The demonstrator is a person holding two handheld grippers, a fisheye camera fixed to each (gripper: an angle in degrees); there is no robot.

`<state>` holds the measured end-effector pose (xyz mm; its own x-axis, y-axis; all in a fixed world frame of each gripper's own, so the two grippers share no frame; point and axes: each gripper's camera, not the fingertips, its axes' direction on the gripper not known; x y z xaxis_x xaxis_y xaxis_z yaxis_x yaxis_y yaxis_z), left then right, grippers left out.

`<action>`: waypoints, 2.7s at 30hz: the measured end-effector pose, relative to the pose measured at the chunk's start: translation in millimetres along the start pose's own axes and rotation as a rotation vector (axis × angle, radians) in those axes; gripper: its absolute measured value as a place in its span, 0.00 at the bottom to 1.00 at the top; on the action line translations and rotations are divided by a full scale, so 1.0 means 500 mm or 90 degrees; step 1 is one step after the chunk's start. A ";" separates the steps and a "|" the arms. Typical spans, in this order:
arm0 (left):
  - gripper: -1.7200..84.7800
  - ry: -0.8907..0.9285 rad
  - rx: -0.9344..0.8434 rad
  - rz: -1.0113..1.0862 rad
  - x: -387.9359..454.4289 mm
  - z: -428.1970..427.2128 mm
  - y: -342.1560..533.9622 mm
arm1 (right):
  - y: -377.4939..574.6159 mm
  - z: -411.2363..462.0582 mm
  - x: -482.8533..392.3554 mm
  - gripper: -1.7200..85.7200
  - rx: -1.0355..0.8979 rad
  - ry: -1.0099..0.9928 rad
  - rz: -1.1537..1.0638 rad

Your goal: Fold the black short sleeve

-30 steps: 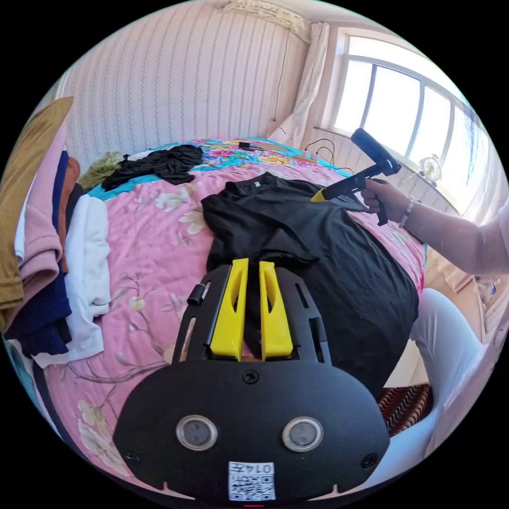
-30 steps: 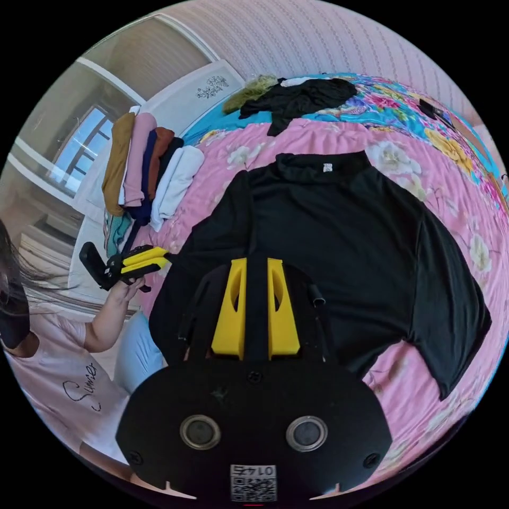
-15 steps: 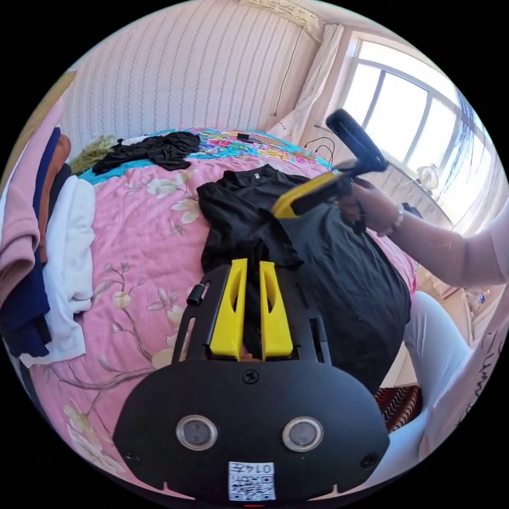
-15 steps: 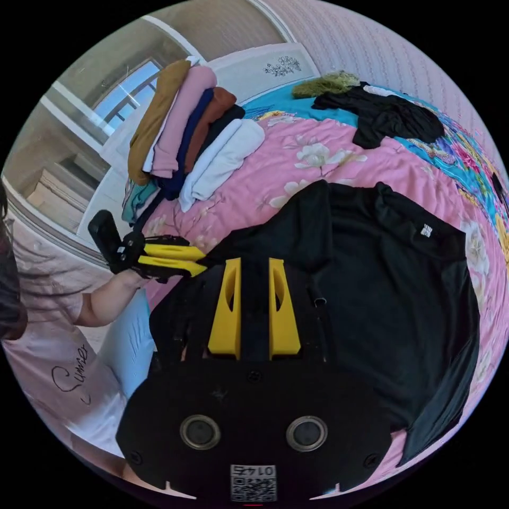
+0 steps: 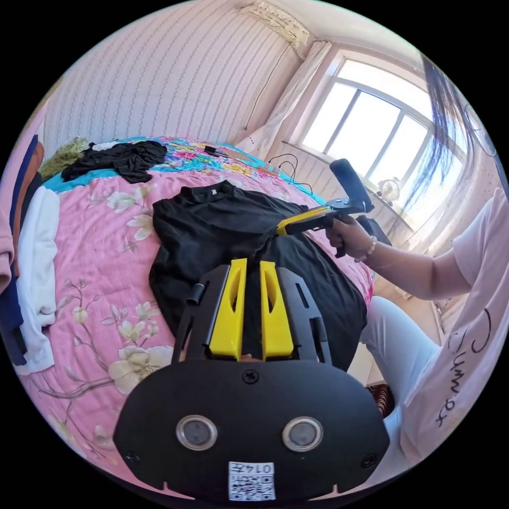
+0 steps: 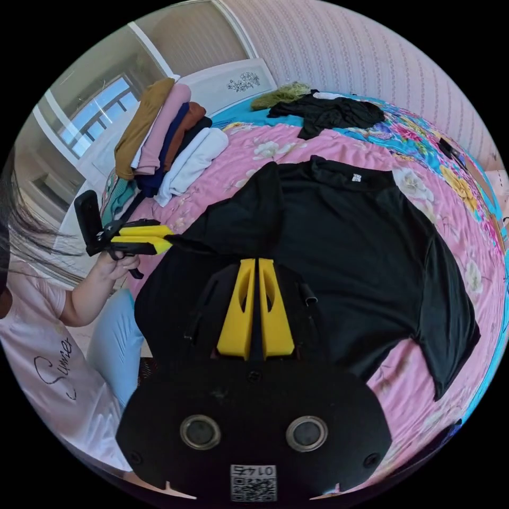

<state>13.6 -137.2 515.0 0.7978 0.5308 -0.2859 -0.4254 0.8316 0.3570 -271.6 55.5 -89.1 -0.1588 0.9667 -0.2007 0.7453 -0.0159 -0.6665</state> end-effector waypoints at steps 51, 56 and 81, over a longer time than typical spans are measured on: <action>0.03 -0.105 -0.107 0.133 0.217 0.359 -0.392 | 0.693 -0.313 0.508 0.12 0.326 0.129 0.424; 0.06 -0.052 -0.119 0.236 0.372 0.594 -0.565 | 0.747 -0.337 0.560 0.13 0.350 0.120 0.385; 0.01 -0.064 -0.322 0.185 0.570 1.372 -0.884 | 0.806 -0.342 0.696 0.02 0.303 0.019 0.405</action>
<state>722.3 -465.6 885.8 0.6438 0.7512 -0.1460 -0.7640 0.6418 -0.0668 84.5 428.9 -304.8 0.2268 0.7419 -0.6309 0.3294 -0.6681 -0.6672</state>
